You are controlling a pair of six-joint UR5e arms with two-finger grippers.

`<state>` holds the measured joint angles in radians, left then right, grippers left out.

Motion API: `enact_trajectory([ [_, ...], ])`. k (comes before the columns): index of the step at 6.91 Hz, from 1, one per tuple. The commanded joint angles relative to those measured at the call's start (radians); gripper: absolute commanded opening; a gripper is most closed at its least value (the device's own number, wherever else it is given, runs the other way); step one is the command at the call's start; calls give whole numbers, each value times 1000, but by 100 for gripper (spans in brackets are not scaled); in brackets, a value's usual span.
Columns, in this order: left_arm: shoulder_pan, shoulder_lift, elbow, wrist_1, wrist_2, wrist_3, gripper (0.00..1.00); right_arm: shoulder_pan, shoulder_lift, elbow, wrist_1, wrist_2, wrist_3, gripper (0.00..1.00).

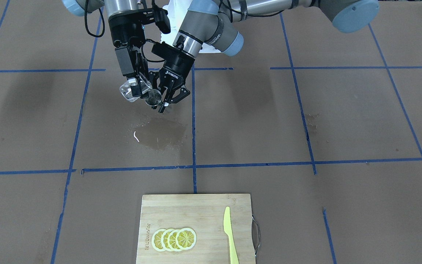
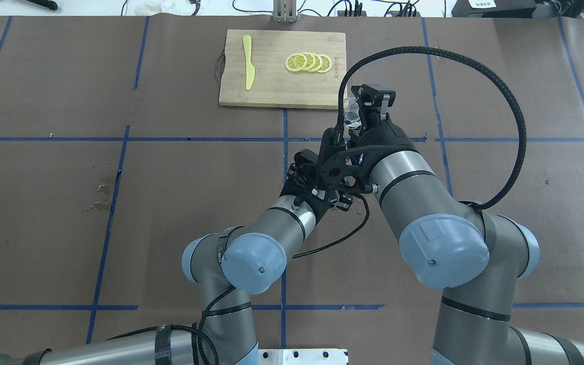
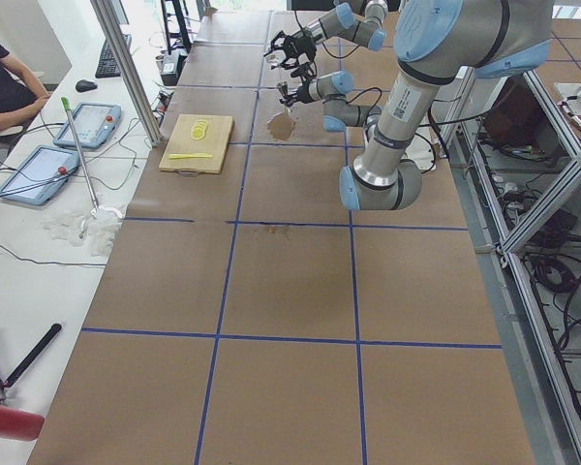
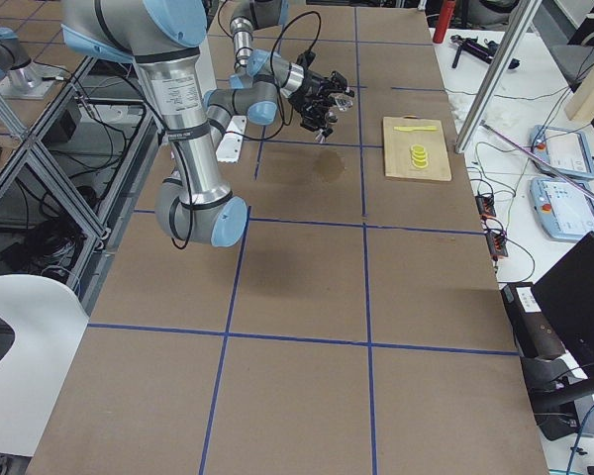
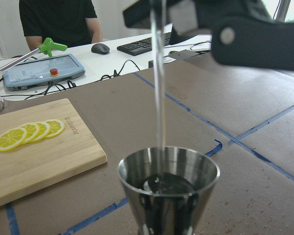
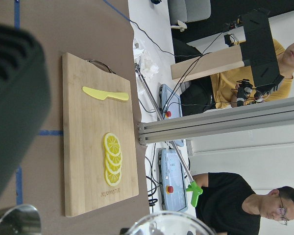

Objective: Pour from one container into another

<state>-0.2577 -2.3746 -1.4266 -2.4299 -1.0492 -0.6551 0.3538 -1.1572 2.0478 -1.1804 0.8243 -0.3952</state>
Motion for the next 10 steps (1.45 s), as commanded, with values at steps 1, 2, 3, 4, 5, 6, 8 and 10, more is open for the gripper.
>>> enact_trajectory([
  [1,0,-2,0,0,0,0,0,-3,7,3,10,-1,16,0],
  [2,0,0,-2,-1,0,0,0,-1,7,3,11,2,54,0],
  [3,-2,0,-5,-3,0,0,0,-3,5,2,11,2,131,0],
  [4,-2,3,-5,-21,0,0,0,-3,5,2,11,2,142,0],
  [5,-2,6,-5,-29,0,0,0,0,5,8,11,2,145,0],
  [6,-3,6,-6,-31,0,0,0,2,4,17,18,4,166,0],
  [8,-5,9,-11,-31,0,-1,0,7,1,17,25,4,238,0],
  [10,-8,20,-15,-66,0,-1,0,26,-9,17,25,1,283,0],
])
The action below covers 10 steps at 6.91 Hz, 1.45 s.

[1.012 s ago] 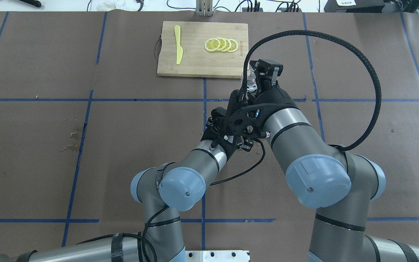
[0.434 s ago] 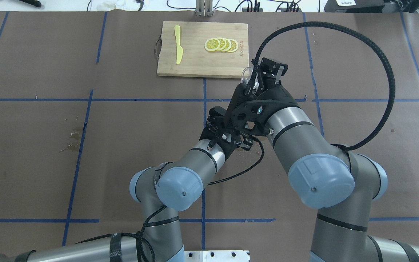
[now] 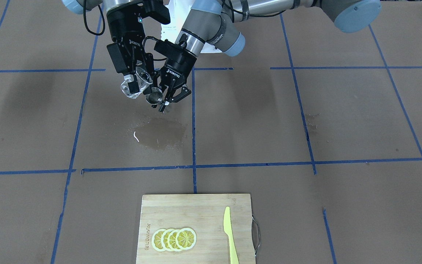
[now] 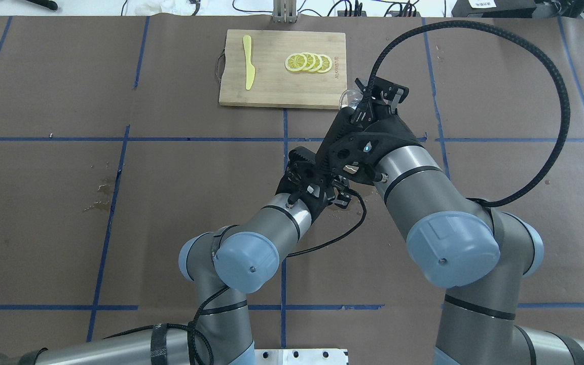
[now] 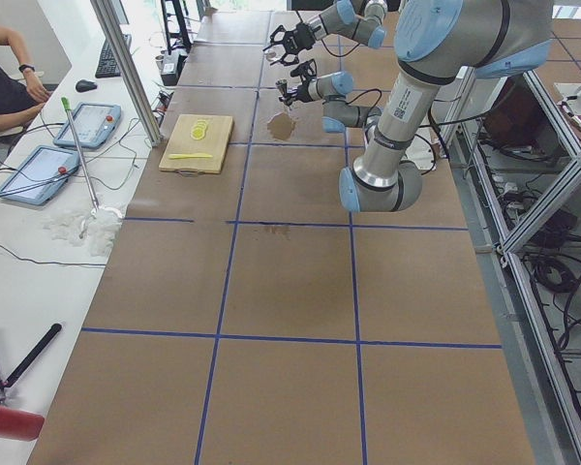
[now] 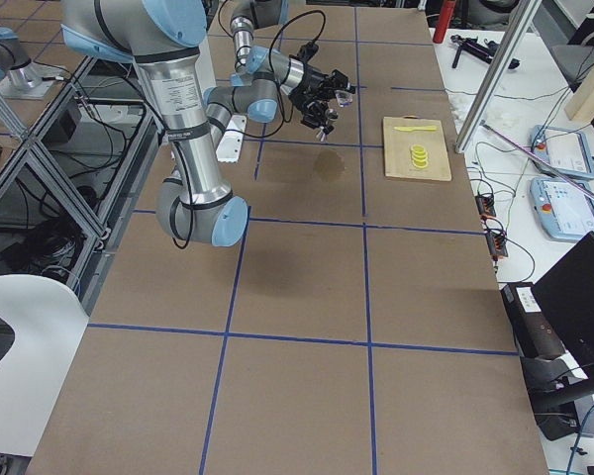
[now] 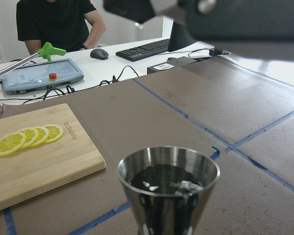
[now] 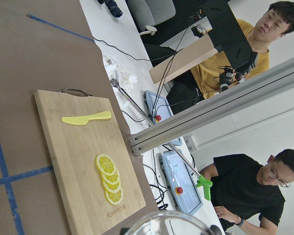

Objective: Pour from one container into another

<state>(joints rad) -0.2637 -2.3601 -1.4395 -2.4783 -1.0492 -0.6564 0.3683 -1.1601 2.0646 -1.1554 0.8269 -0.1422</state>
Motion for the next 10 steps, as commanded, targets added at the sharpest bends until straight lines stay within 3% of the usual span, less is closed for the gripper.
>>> enact_trajectory([
  [1,-3,5,-4,-21,0,0,0,17,-15,0,0,-5,99,0],
  [4,-11,15,-34,-24,2,-5,0,17,-50,12,9,-3,549,0],
  [5,-11,60,-73,-25,5,-14,0,17,-79,15,67,-3,666,0],
  [7,-53,87,-93,-15,15,-14,0,20,-130,22,92,-3,804,0],
  [10,-118,178,-122,-8,103,-53,0,29,-187,55,92,-2,977,0],
])
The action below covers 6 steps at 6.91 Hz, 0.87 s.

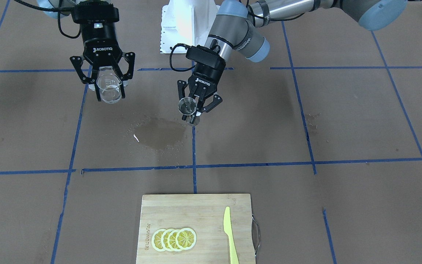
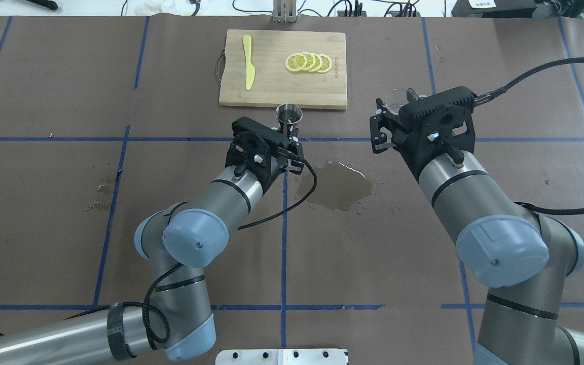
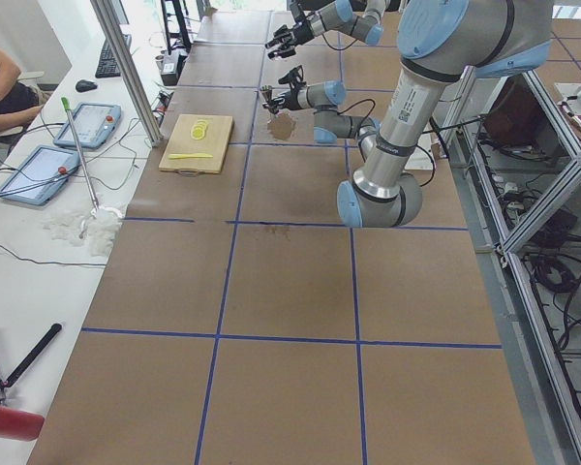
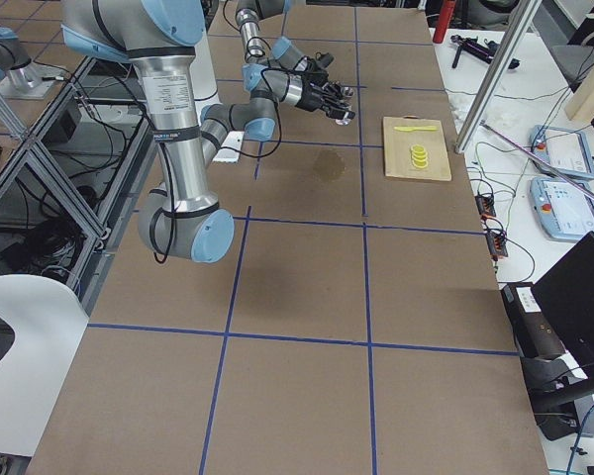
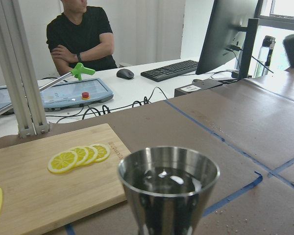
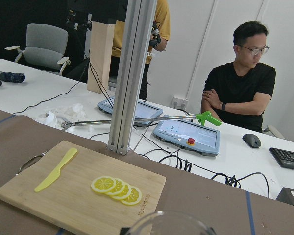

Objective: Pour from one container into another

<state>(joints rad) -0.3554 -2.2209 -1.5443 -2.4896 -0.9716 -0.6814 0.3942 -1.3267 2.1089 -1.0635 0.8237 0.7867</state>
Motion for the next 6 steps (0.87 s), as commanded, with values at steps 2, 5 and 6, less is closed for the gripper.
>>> enact_trajectory([
  [2,-50,183,-84,5,72,-217,0,5,-61,11,-3,6,89,0],
  [5,-50,335,-99,12,197,-413,0,8,-142,19,-1,95,335,0],
  [6,-50,401,-105,21,259,-437,0,8,-213,29,0,95,400,0],
])
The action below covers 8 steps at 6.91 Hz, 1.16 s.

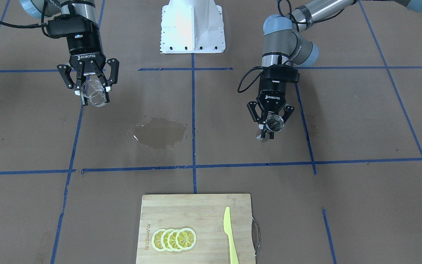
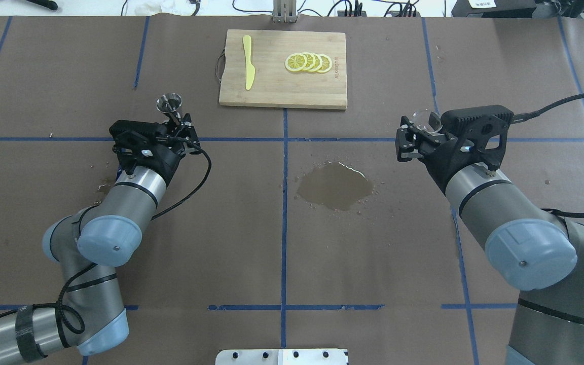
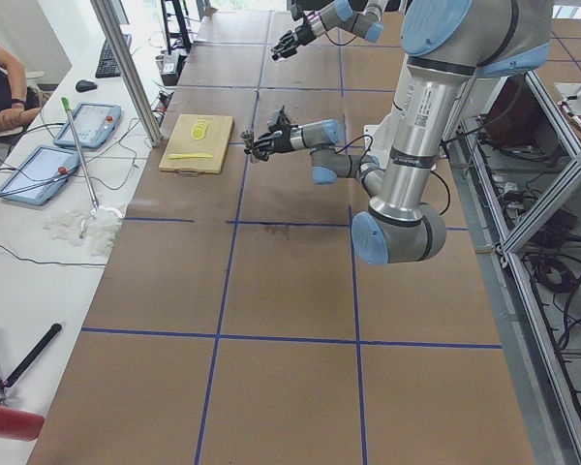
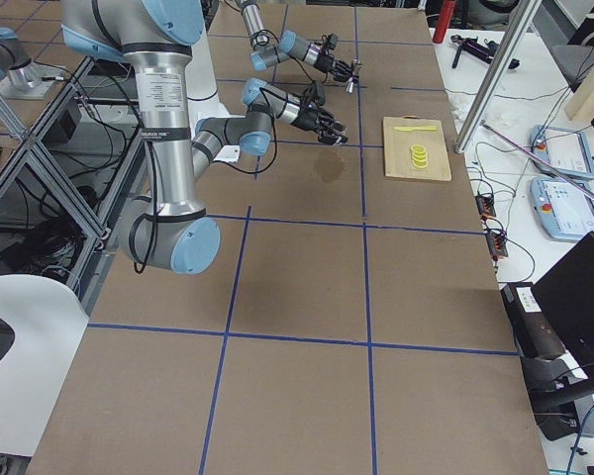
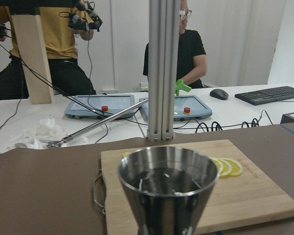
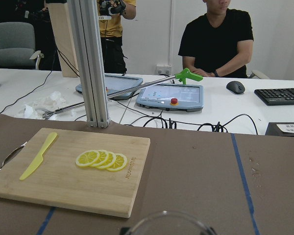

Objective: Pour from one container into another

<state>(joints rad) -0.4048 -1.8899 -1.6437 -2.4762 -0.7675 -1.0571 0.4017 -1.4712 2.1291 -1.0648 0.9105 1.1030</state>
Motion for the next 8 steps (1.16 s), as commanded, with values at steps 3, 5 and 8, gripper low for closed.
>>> enact_trajectory([
  [3,0,296,-111,10,92,-222,0,11,-107,11,2,-2,97,0],
  [5,0,346,-96,20,129,-358,0,8,-136,-24,31,-16,141,0],
  [8,26,350,-68,178,198,-513,0,6,-184,-113,238,-25,153,0],
])
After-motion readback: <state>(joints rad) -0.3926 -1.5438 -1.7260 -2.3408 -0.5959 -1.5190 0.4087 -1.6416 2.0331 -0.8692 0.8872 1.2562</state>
